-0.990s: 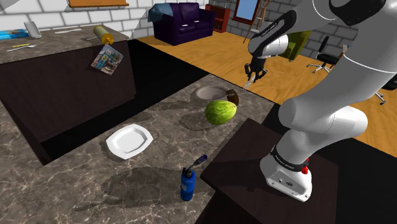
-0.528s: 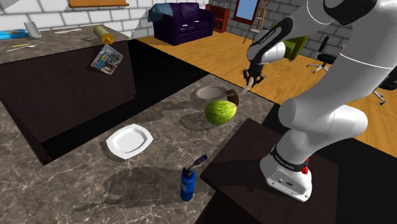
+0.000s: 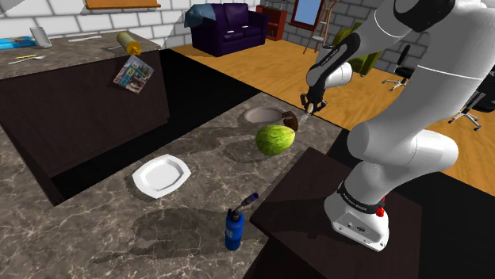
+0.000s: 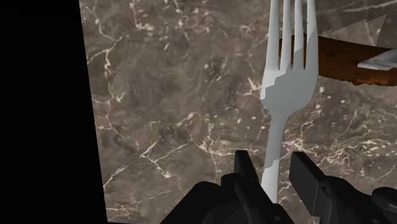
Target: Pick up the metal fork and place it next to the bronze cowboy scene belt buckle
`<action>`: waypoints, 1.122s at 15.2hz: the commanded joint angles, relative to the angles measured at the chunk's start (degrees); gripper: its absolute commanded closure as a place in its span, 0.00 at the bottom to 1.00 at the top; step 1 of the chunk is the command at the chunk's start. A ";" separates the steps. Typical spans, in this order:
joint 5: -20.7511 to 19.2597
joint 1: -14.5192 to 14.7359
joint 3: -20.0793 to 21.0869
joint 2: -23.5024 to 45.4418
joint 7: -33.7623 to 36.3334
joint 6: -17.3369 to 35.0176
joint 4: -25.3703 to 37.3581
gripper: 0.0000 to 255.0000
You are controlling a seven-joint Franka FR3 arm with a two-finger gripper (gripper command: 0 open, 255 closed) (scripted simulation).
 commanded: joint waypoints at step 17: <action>-10.64 4.04 -6.04 13.31 9.17 11.19 1.71 1.00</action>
